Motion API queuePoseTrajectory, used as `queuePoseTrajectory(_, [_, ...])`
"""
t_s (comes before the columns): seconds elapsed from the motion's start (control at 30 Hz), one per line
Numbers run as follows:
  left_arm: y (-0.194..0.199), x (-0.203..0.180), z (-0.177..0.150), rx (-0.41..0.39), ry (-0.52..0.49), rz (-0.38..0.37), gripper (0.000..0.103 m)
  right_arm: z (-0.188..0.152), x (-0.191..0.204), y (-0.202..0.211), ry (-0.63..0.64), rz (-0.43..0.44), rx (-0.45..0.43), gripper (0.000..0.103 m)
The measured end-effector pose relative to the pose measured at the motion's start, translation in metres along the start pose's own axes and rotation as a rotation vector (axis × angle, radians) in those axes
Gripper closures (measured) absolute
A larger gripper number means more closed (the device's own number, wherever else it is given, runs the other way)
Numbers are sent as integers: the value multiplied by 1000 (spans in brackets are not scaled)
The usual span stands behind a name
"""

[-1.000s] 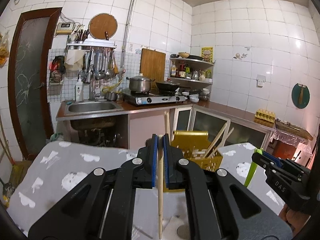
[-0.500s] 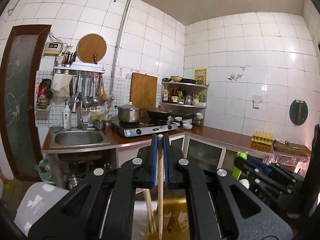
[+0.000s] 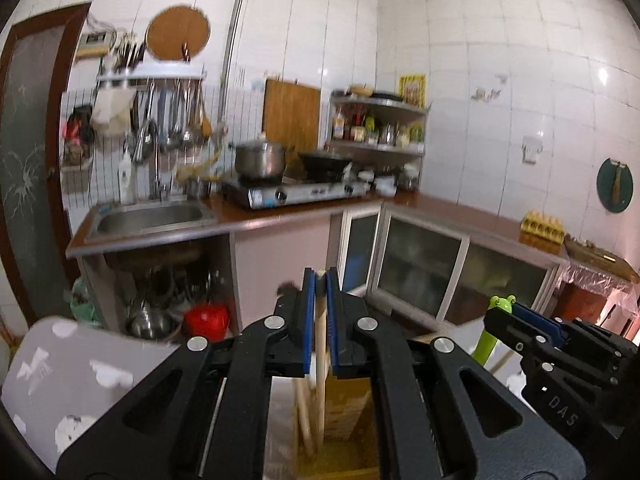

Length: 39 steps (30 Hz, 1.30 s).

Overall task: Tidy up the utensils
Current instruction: 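Lower the fork and chopstick into the holder and open both tools, then move the right tool to the blue spatula and close on its handle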

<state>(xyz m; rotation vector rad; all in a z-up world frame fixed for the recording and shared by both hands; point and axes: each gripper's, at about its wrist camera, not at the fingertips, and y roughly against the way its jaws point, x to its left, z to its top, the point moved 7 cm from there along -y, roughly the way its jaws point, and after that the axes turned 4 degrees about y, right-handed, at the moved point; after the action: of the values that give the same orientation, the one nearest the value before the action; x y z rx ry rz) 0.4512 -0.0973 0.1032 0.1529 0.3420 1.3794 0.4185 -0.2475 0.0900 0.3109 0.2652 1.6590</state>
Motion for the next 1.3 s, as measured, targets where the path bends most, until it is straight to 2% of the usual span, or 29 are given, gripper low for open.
queuePoseTrajectory(0.07, [6, 8, -3, 20, 7, 14, 92, -8, -2, 5, 9, -33, 16, 69])
queuePoseTrajectory(0.1, [14, 14, -2, 20, 13, 23, 77, -9, -3, 10, 7, -52, 20, 50])
queuePoseTrajectory(0.13, [22, 19, 1, 15, 15, 34, 55, -9, -5, 15, 3, -60, 20, 44])
queuePoseTrajectory(0.17, [32, 23, 3, 5, 14, 48, 45, -9, -7, 22, 1, -68, 18, 43])
queuePoseTrajectory(0.2, [43, 28, 6, -9, 9, 63, 31, -8, -7, 29, 1, -76, 18, 43])
queuePoseTrajectory(0.33, [95, 50, 10, -37, -7, 114, 8, -17, -9, 62, -13, -111, 64, 37])
queuePoseTrajectory(0.47, [135, 75, -5, -27, 5, 145, 5, -41, -1, 86, -4, -137, 115, 36])
queuePoseTrajectory(0.57, [150, 96, -34, 45, 8, 160, 5, -73, 9, 97, -7, -140, 179, 36])
queuePoseTrajectory(0.93, [160, 153, -157, 258, 59, 223, 5, -203, 52, 94, -13, -141, 418, 36])
queuePoseTrajectory(1.1, [162, 163, -187, 310, 66, 227, 5, -226, 71, 88, -11, -135, 471, 36])
queuePoseTrajectory(1.3, [163, 164, -191, 321, 85, 211, 5, -225, 92, 85, -5, -140, 500, 36])
